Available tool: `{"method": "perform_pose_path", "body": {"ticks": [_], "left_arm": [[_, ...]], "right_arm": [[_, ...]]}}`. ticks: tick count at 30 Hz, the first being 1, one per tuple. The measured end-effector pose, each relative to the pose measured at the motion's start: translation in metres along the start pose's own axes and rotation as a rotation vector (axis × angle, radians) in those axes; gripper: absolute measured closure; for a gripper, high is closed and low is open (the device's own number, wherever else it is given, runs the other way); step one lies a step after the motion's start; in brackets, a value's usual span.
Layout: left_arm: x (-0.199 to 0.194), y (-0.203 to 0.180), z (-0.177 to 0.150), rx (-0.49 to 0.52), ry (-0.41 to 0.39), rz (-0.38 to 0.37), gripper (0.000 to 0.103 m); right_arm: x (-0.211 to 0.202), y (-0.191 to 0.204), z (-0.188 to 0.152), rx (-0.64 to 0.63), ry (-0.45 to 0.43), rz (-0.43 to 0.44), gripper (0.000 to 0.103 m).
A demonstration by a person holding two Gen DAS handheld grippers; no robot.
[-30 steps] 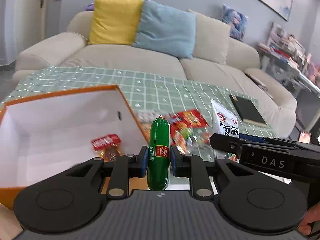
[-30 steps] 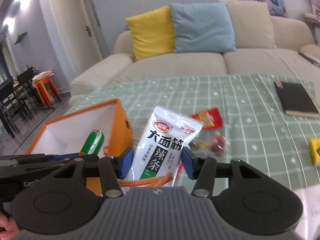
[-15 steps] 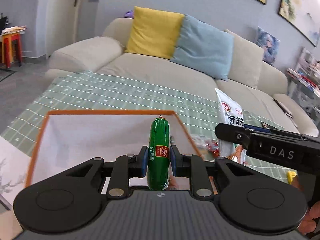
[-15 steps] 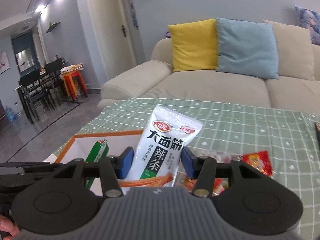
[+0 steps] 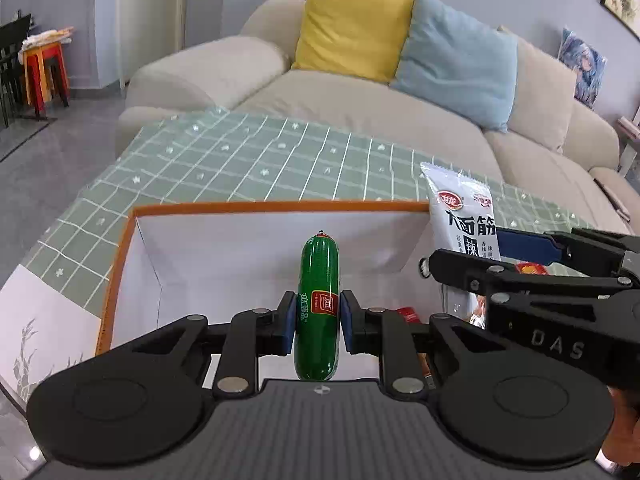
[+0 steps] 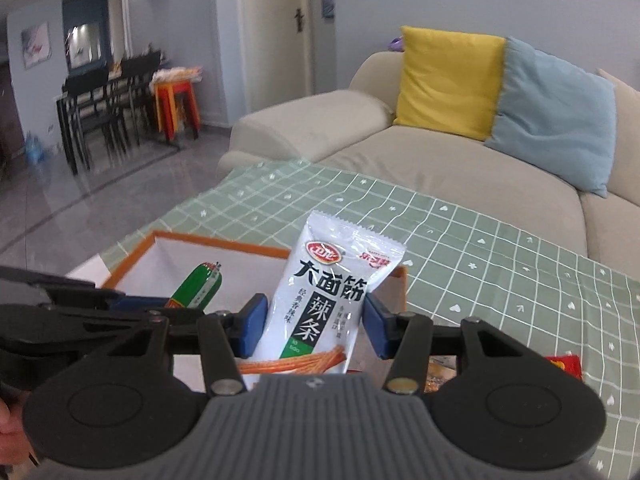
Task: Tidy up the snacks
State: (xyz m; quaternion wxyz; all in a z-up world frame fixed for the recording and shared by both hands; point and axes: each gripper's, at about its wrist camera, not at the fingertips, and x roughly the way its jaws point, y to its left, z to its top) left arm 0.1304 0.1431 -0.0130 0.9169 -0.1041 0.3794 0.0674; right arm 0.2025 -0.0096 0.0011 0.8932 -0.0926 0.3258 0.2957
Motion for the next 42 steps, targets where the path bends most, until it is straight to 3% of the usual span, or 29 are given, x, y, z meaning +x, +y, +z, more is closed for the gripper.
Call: {"method": "perform_pose_path", "body": {"ticks": [11, 24, 33, 36, 42], "left_arm": [[0.049, 0.016, -0.006, -0.007, 0.158, 0.052, 0.078], [0.075, 0.021, -0.007, -0.003, 0.310, 0.089, 0.078], [0.078, 0.017, -0.006, 0.011, 0.335, 0.112, 0.077], [0.075, 0.017, -0.006, 0.009, 0.323, 0.116, 0.077], [0.064, 0.016, -0.005, -0.002, 0.285, 0.106, 0.064]], "right_arm": [[0.058, 0.020, -0.006, -0.172, 0.122, -0.024, 0.053], [0.087, 0.027, -0.023, -0.302, 0.229, -0.039, 0.052], [0.090, 0.027, -0.027, -0.319, 0.283, -0.064, 0.052], [0.087, 0.025, -0.028, -0.308, 0.283, -0.067, 0.047], [0.072, 0.016, -0.022, -0.254, 0.247, -0.064, 0.044]]}}
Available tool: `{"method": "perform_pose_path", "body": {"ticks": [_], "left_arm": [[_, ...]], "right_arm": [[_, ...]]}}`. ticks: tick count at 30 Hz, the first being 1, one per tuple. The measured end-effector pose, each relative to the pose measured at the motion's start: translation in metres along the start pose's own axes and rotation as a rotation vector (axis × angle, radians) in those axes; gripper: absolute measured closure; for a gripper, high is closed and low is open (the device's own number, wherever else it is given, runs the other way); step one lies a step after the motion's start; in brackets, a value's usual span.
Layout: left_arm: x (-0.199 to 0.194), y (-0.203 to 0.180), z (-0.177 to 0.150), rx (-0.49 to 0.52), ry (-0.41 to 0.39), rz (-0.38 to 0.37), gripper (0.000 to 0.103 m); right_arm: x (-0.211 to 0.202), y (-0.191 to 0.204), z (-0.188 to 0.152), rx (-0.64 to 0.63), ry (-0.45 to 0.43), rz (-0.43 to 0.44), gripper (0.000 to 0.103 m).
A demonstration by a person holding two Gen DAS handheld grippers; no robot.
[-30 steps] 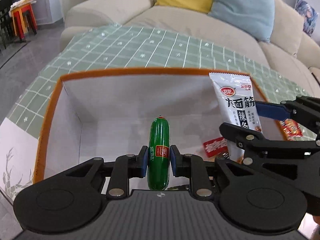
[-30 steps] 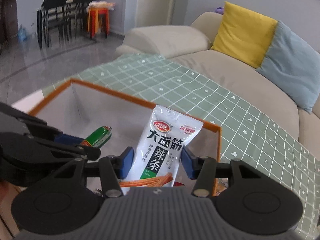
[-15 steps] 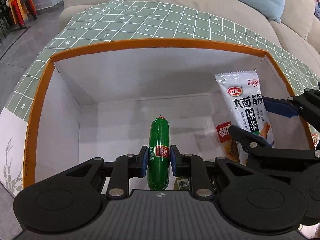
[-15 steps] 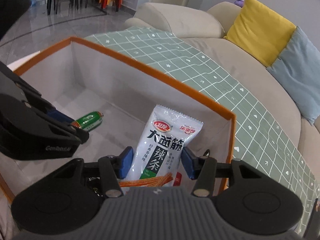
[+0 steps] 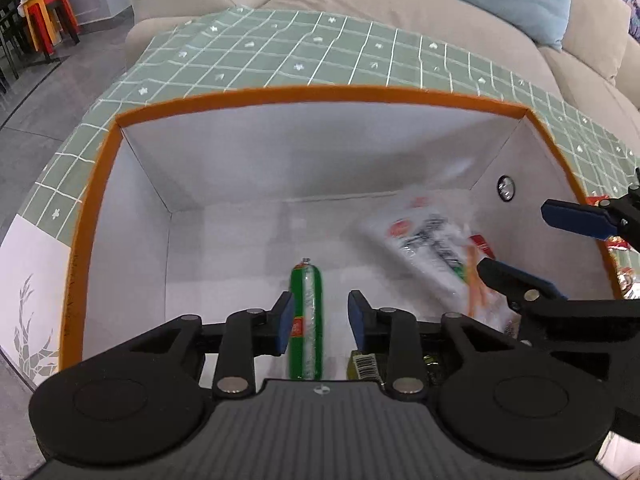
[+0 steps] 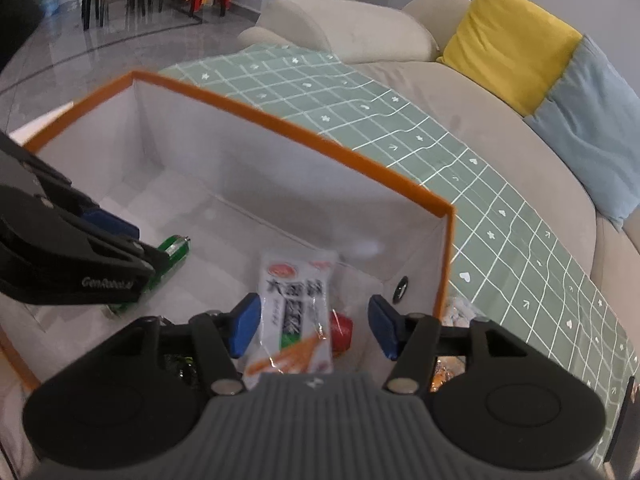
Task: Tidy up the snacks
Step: 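Open left tool releasing sausage while right tool opens releasing spicy-strip pack, withdraw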
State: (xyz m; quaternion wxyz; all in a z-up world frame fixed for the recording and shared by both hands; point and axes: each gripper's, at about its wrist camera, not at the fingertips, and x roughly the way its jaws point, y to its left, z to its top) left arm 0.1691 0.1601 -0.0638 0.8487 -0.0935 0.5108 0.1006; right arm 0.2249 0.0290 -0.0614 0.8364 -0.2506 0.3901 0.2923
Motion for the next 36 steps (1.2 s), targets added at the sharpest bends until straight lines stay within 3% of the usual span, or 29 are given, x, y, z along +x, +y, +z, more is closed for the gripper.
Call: {"method": "perform_pose_path", "body": {"ticks": [9, 18, 28, 36], "left_arm": [[-0.033, -0.011, -0.007, 0.009, -0.114, -0.036, 0.059], [-0.062, -0.029, -0.014, 0.058, -0.206, -0.069, 0.058], [-0.093, -0.076, -0.030, 0.216, -0.333, -0.151, 0.055], [-0.097, -0.127, -0.055, 0.363, -0.376, -0.232, 0.042]], "right_arm": [[-0.050, -0.012, -0.007, 0.071, -0.129, 0.004, 0.040], [-0.097, -0.029, -0.035, 0.120, -0.197, -0.012, 0.038], [-0.133, -0.054, -0.080, 0.213, -0.234, -0.070, 0.035], [-0.143, -0.084, -0.137, 0.359, -0.200, -0.155, 0.034]]}}
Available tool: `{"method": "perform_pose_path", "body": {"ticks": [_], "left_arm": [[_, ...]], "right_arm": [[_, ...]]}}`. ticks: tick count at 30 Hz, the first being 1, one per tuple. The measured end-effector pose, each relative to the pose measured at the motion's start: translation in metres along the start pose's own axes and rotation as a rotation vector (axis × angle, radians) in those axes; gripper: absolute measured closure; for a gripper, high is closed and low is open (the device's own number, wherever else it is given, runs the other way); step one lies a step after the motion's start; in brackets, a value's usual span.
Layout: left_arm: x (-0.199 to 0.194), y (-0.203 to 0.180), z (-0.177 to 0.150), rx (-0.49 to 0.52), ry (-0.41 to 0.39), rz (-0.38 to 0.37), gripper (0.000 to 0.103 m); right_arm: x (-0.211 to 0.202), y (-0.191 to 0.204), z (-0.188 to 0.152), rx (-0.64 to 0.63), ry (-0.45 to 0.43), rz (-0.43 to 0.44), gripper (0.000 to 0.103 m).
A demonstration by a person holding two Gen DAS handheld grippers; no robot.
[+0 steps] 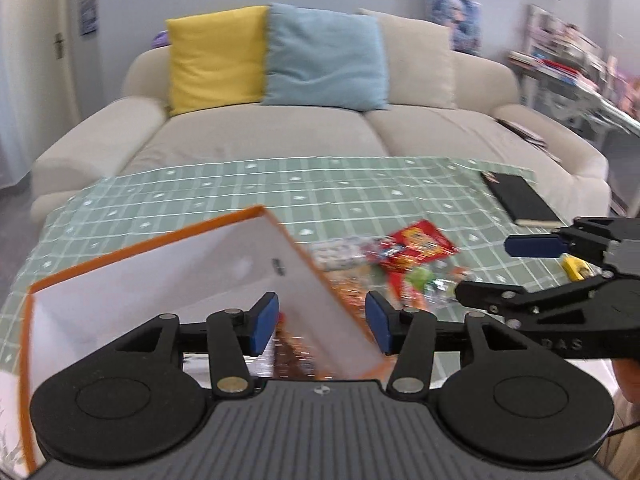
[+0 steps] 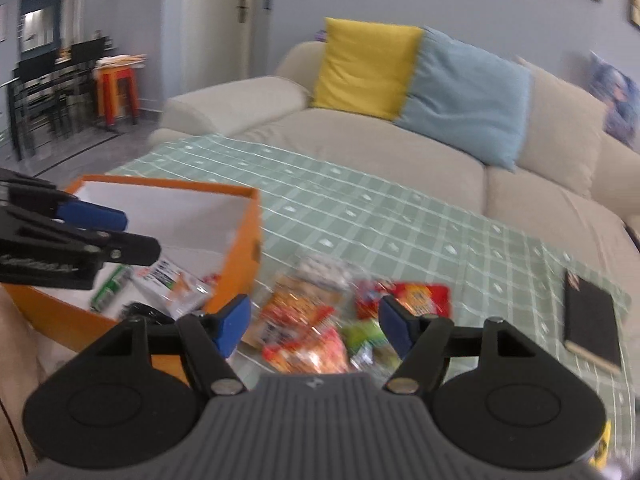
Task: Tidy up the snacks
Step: 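Open left tool releasing sausage while right tool opens releasing spicy-strip pack, withdraw, then move both open tools from the box back over the loose snacks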
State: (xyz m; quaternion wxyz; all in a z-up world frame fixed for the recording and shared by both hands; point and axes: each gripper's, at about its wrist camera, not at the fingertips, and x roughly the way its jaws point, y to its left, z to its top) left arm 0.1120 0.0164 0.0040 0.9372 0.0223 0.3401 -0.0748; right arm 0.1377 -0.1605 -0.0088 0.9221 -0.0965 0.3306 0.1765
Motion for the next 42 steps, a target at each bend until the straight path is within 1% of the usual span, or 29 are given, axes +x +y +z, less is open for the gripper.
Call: {"method": "perform_pose_path", "body": {"ticks": [1, 3, 5, 6, 10, 12, 14, 17, 18, 22, 26, 28, 32, 36, 39, 42], "left_arm": [[0.002, -0.007, -0.001, 0.016, 0.002, -0.008, 0.040], [0.006, -0.020, -0.002, 0.045, 0.008, -0.020, 0.032], [0.008, -0.030, -0.004, 0.069, 0.009, -0.027, 0.026], [0.010, -0.035, -0.005, 0.082, 0.011, -0.030, 0.025], [0.022, -0.052, -0.008, 0.140, 0.047, -0.039, 0.024], [0.027, -0.056, -0.010, 0.160, 0.065, -0.043, 0.024], [0.033, -0.057, -0.011, 0.176, 0.082, -0.054, 0.024], [0.040, -0.056, -0.010, 0.180, 0.110, -0.089, 0.024], [0.042, -0.055, -0.008, 0.181, 0.106, -0.097, 0.024], [0.050, -0.053, -0.001, 0.192, 0.131, -0.130, 0.024], [0.063, -0.059, 0.007, 0.222, 0.162, -0.139, 0.024], [0.071, -0.064, 0.011, 0.249, 0.189, -0.154, 0.024], [0.092, -0.076, 0.019, 0.278, 0.263, -0.125, 0.024], [0.112, -0.083, 0.024, 0.266, 0.343, -0.126, 0.025], [0.128, -0.086, 0.025, 0.260, 0.406, -0.120, 0.025], [0.142, -0.086, 0.022, 0.248, 0.455, -0.100, 0.025]], "right_arm": [[0.000, -0.005, -0.004, 0.019, 0.008, -0.008, 0.034], [0.001, -0.015, -0.015, 0.055, 0.025, -0.024, 0.032], [0.003, -0.023, -0.023, 0.081, 0.046, -0.040, 0.031], [0.005, -0.026, -0.028, 0.092, 0.057, -0.044, 0.028], [0.013, -0.036, -0.047, 0.130, 0.110, -0.052, 0.019], [0.020, -0.041, -0.052, 0.143, 0.133, -0.060, 0.017], [0.025, -0.046, -0.058, 0.158, 0.153, -0.064, 0.017], [0.031, -0.056, -0.063, 0.190, 0.176, -0.059, 0.016], [0.033, -0.059, -0.064, 0.201, 0.181, -0.056, 0.016], [0.041, -0.071, -0.065, 0.249, 0.186, -0.041, 0.016], [0.050, -0.076, -0.063, 0.268, 0.187, -0.028, 0.018], [0.055, -0.077, -0.060, 0.253, 0.191, -0.016, 0.020], [0.067, -0.078, -0.052, 0.145, 0.206, 0.004, 0.020], [0.079, -0.082, -0.047, 0.002, 0.211, 0.001, 0.020], [0.089, -0.091, -0.048, -0.053, 0.228, 0.023, 0.020], [0.100, -0.095, -0.052, -0.101, 0.238, 0.004, 0.020]]}}
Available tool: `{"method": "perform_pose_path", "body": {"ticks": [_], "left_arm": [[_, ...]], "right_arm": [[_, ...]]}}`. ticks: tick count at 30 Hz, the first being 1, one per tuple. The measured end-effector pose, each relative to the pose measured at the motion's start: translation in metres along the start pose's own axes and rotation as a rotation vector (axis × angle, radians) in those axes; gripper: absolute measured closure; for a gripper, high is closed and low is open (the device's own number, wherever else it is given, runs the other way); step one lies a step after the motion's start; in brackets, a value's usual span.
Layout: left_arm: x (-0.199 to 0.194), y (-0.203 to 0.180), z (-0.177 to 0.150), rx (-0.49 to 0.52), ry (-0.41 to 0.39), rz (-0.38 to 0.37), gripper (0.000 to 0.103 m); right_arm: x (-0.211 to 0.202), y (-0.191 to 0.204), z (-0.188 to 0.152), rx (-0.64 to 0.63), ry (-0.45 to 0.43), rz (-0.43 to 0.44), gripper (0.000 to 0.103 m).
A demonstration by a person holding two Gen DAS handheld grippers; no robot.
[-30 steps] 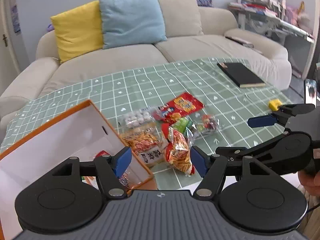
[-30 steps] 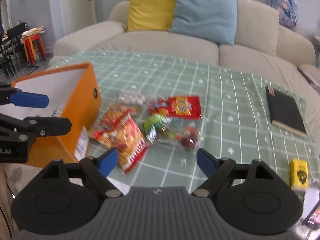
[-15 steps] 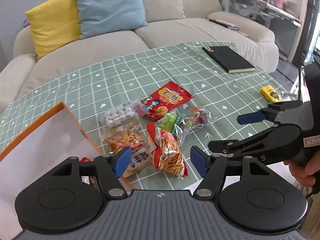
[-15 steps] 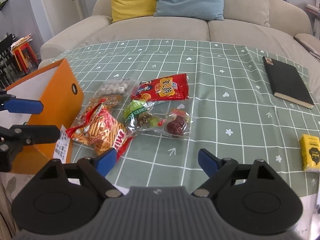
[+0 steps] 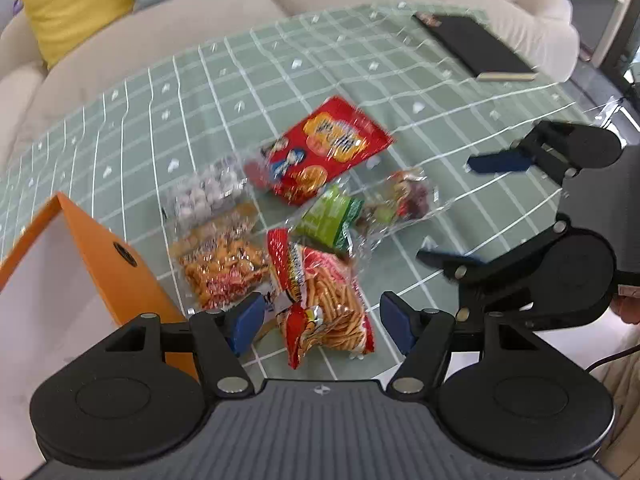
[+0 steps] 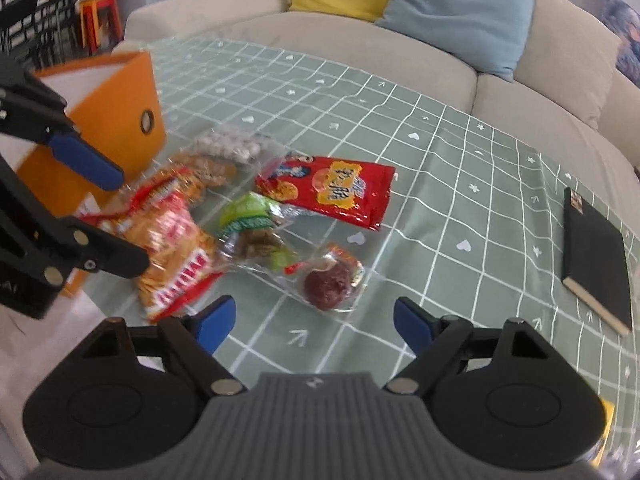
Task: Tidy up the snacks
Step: 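Move both open tools from the box back over the loose snacks, then grasp the red Mimi spicy-strip pack with left tool while right tool grasps red date pack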
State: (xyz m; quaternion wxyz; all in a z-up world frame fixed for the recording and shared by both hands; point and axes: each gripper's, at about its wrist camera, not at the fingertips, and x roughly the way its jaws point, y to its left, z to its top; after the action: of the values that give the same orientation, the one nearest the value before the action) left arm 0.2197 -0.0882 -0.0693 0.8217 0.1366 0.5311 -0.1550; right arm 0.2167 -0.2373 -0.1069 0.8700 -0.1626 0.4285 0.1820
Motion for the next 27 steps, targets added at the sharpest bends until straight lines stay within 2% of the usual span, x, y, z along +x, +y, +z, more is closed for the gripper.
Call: {"method": "perform_pose_path", "body": {"ticks": [6, 9, 15, 18, 23, 24, 27], "left_arm": [[0.019, 0.002, 0.002, -0.034, 0.058, 0.004, 0.027], [0.023, 0.001, 0.001, -0.046, 0.075, 0.005, 0.033], [0.026, 0.003, -0.002, -0.071, 0.069, 0.009, 0.046], [0.029, 0.003, -0.002, -0.076, 0.072, 0.022, 0.053], [0.026, 0.001, -0.005, -0.087, 0.060, 0.024, 0.057], [0.026, 0.000, -0.006, -0.085, 0.058, 0.025, 0.058], [0.024, 0.000, -0.009, -0.089, 0.053, 0.027, 0.061]], "right_arm": [[0.016, -0.003, 0.000, -0.065, -0.005, -0.044, 0.020], [0.023, -0.002, 0.003, -0.081, -0.008, -0.043, 0.021], [0.029, 0.000, 0.003, -0.103, -0.011, -0.038, 0.031], [0.032, 0.000, 0.002, -0.096, -0.006, -0.040, 0.042], [0.031, -0.001, 0.003, -0.068, -0.002, -0.039, 0.048], [0.030, -0.002, 0.003, -0.062, 0.002, -0.034, 0.058], [0.029, -0.002, 0.003, -0.039, 0.019, -0.042, 0.061]]}}
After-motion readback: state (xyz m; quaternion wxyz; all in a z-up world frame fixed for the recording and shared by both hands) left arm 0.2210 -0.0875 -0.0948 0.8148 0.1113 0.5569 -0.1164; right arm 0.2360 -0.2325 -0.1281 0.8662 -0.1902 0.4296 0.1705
